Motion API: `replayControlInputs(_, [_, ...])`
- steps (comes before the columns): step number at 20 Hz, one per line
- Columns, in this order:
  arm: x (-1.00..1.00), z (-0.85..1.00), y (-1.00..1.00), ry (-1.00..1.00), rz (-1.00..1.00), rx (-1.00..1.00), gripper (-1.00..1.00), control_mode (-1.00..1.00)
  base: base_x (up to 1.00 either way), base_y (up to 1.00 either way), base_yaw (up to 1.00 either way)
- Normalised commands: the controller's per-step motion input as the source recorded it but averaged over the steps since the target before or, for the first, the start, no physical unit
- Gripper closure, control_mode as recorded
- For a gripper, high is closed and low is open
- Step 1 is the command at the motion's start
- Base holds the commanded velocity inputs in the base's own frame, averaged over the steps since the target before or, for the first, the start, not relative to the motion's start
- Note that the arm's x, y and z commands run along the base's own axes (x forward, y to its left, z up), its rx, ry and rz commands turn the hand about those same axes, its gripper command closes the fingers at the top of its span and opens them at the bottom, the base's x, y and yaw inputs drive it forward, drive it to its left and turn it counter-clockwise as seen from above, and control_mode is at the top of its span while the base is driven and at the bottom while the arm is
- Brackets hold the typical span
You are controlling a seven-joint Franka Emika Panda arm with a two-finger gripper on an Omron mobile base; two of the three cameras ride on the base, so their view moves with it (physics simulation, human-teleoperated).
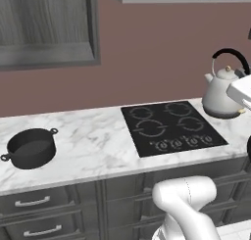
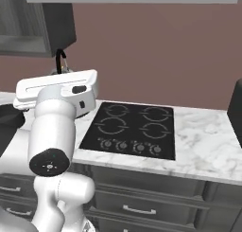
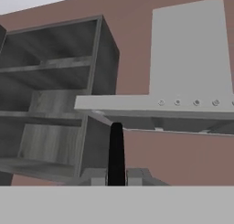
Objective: Pick the kettle from the cabinet and place it on a stove burner. Then pick the pot from the counter and place it on another stove burner. Finally, turn both burners on.
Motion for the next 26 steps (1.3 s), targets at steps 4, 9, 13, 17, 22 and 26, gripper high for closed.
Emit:
replayControlInputs(4, [0.00,0.00,0.00,0.00,0.00,0.00,1.00,1.00,0.39,-0.25,0.05])
replayControlInputs(9, [0.00,0.00,0.00,0.00,0.00,0.00,1.00,1.00,0.42,-0.19,0.07])
replayControlInputs(13, [0.00,0.00,0.00,0.00,0.00,0.00,1.00,1.00,0.48,-0.14,0.08])
replayControlInputs(17, [0.07,0.00,-0.01,-0.02,0.02,0.01,1.00,-1.00,0.38,-0.05,0.06])
replayControlInputs(22, [0.20,-0.01,-0.03,0.00,0.03,0.00,1.00,-1.00,0.00,0.00,0.00])
replayControlInputs(26, [0.47,-0.05,0.00,0.00,0.05,0.00,1.00,-1.00,0.00,0.00,0.00])
